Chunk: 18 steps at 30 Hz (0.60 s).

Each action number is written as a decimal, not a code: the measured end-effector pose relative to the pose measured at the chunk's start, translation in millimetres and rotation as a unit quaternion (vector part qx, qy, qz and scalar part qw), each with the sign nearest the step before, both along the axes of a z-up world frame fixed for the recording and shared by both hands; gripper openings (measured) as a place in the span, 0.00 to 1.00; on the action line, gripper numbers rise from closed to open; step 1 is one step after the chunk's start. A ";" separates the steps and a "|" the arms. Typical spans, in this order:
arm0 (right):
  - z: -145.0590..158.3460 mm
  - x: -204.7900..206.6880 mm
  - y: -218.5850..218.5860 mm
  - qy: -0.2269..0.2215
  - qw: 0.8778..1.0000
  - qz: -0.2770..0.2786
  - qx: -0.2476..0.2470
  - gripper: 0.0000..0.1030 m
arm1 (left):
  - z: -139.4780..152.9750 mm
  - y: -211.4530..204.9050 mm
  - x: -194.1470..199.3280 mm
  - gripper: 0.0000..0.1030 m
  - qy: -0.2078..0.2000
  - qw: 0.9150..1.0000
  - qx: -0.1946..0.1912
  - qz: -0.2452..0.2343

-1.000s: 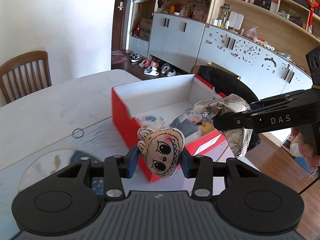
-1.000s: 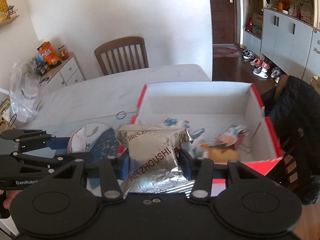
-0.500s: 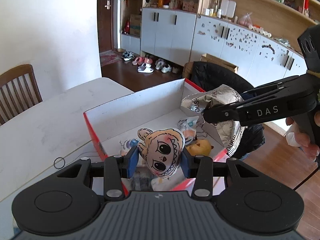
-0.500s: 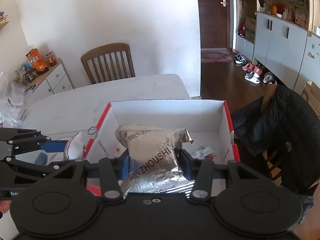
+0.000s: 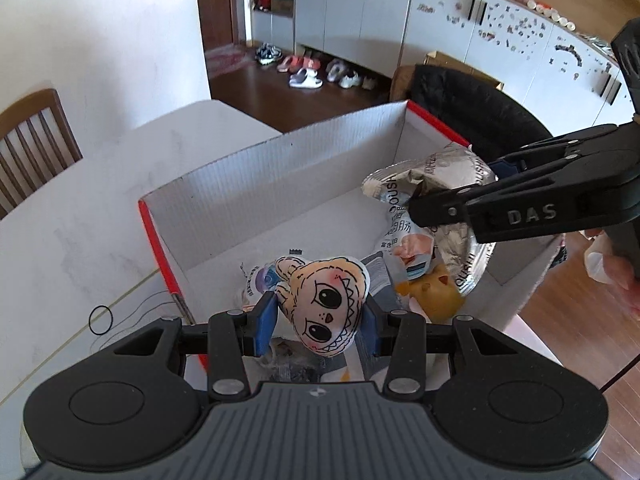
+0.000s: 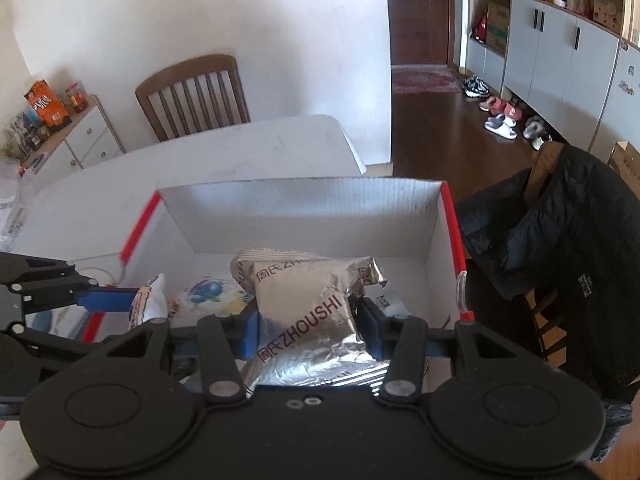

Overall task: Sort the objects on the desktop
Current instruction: 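Carry the cartoon-face bag and silver bag over the red box with both grippers, then open the left gripper to drop the cartoon bag while right releases silver bag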

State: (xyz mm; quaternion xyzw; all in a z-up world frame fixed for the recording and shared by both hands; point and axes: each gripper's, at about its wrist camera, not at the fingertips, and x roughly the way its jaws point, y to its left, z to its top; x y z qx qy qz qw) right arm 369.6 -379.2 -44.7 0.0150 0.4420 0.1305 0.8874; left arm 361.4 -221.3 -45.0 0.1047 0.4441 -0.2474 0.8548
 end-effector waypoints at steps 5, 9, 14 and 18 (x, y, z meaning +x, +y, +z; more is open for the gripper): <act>-17.9 18.1 1.1 0.021 1.000 -0.007 -0.008 0.47 | -8.8 -8.8 6.4 0.41 0.011 1.000 0.018 -0.006; -28.4 27.8 6.5 0.031 0.999 -0.004 -0.018 0.47 | -14.7 -13.6 8.2 0.41 0.020 0.999 0.029 -0.011; -40.3 35.1 10.0 0.046 0.999 -0.003 -0.022 0.47 | -22.0 -17.4 10.3 0.41 0.030 0.999 0.035 -0.015; -45.8 35.6 11.1 0.052 0.998 0.003 -0.031 0.47 | -25.8 -20.5 10.9 0.42 0.038 0.998 0.039 -0.020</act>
